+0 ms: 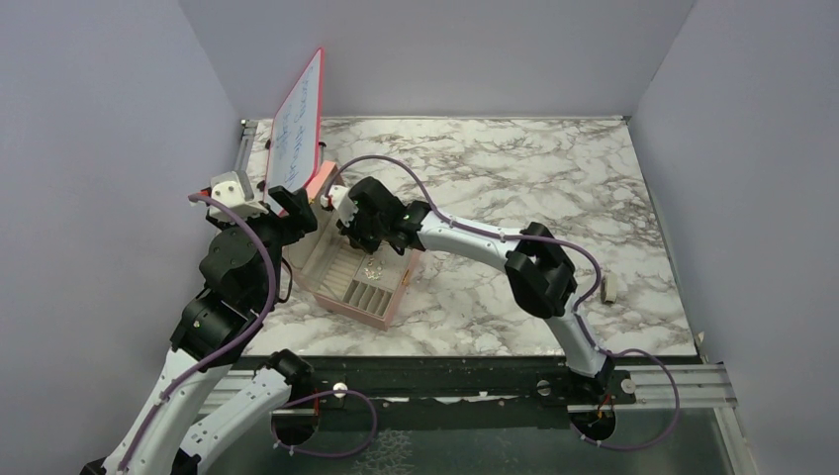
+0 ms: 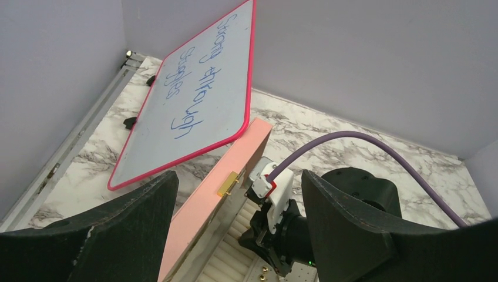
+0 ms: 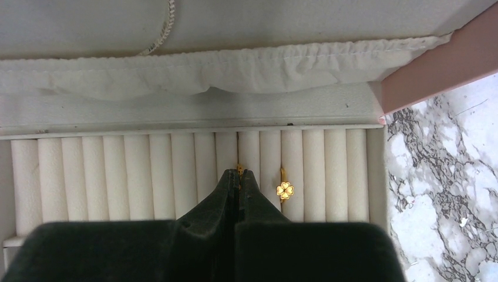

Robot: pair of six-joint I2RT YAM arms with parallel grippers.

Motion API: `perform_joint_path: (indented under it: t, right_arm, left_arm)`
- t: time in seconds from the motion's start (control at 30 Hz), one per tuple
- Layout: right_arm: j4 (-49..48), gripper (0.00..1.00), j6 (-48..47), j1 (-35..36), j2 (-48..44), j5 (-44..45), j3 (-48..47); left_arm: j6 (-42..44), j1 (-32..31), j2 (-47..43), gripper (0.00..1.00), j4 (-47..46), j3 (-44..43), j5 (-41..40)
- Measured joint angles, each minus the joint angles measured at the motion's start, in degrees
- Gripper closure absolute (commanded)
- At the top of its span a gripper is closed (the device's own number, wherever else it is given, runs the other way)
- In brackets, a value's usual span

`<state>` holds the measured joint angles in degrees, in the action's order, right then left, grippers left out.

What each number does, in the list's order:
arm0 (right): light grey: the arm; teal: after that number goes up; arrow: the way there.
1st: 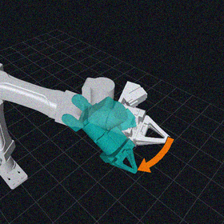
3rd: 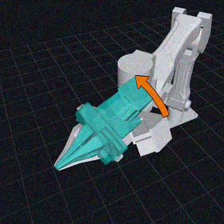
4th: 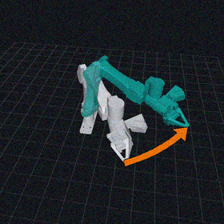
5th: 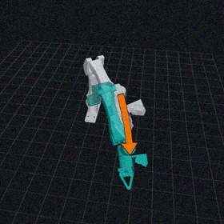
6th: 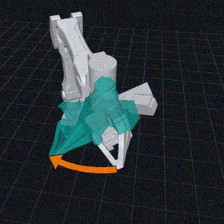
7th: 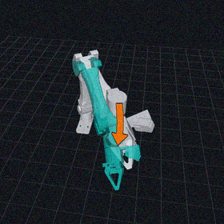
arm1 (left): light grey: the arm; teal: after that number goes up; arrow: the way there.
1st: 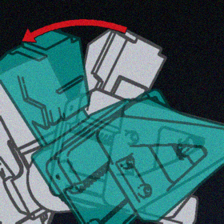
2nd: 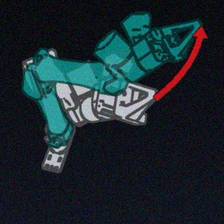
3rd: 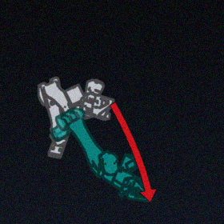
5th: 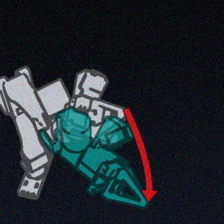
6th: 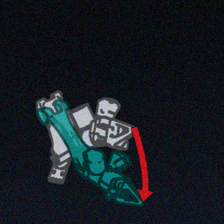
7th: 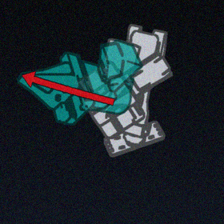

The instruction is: Organize the mixed jewelry

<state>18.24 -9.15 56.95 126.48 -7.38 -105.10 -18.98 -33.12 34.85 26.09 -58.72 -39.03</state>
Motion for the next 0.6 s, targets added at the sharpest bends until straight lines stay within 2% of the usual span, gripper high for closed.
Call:
perform_joint_path:
  t: [0.6]
  right_arm:
    - [3.3,0.97,-2.3,0.0,2.6,0.0,-3.6]
  left_arm:
    - [0.0,0.0,0.3,0.21,0.0,0.0,-0.1]
